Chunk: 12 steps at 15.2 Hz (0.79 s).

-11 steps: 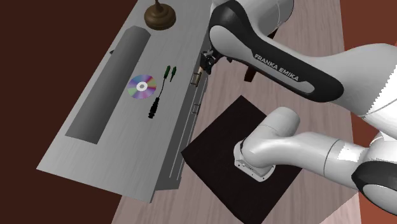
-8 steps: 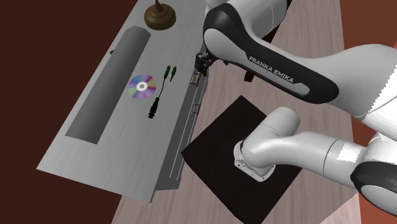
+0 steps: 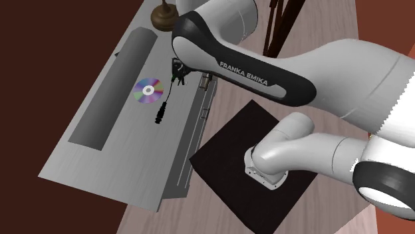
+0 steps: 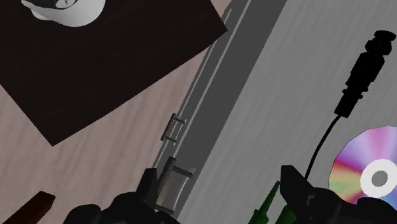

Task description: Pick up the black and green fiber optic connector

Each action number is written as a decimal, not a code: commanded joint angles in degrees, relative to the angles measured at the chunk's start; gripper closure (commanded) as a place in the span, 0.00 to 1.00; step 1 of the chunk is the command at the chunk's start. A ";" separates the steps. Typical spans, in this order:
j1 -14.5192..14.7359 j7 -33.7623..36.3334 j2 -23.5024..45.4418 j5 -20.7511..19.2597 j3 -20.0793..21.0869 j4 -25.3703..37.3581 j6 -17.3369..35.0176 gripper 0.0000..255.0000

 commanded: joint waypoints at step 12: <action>-2.66 21.65 12.44 6.46 7.98 4.74 10.05 0.00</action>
